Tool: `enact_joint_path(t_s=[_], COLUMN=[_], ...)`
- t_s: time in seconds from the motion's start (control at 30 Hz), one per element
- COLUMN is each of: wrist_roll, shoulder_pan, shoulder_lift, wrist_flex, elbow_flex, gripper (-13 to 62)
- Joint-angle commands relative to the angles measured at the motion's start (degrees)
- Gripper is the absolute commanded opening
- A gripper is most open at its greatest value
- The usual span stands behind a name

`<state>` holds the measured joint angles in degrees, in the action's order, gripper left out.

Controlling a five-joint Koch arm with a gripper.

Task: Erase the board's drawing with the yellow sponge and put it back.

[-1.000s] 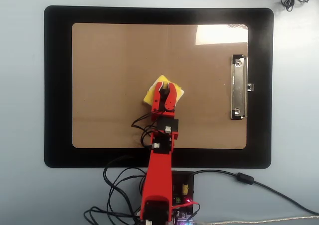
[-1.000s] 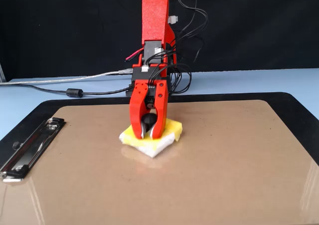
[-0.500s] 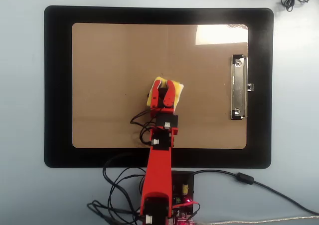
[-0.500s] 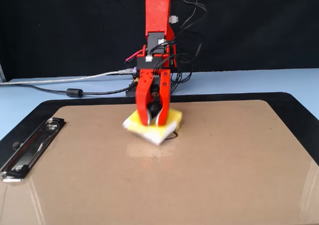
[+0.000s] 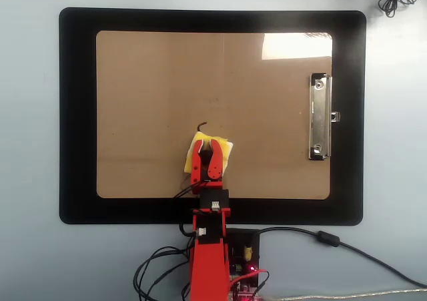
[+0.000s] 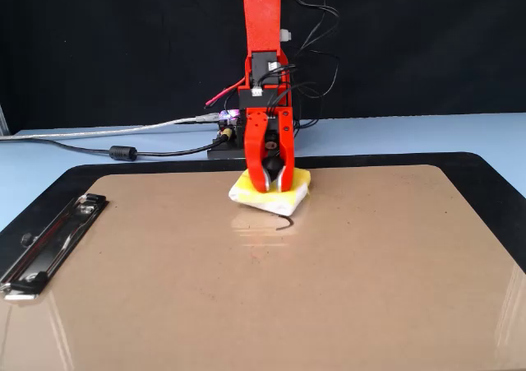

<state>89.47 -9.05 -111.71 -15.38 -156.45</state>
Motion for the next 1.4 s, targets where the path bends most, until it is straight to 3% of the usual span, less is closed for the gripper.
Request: enact_joint_path(t_s=[0.0, 0.17, 0.27, 0.37, 0.6, 0.7, 0.9, 1.0, 1.23, 1.37], wrist_roll=[2.29, 2.29, 2.11, 1.85, 1.85, 1.85, 2.11, 1.93, 1.85, 1.76], shoulder_pan=[-1.41, -1.41, -1.23, -0.79, -0.09, -0.18, 2.2, 4.83, 4.92, 4.75], shoulder_lift=[3.16, 24.61, 29.88, 27.16, 1.05, 3.08, 27.95, 32.96, 15.21, 9.14], wrist_flex=[-1.32, -4.57, -8.26, -10.37, -11.78, -11.78, -12.22, -12.39, -19.07, -18.9], elbow_flex=[5.36, 23.82, 26.89, 19.86, -5.54, -3.08, 21.18, 26.46, 1.76, -2.9], gripper=[-8.1, -8.1, -8.1, -8.1, -8.1, -8.1, -8.1, -8.1, -8.1, -8.1])
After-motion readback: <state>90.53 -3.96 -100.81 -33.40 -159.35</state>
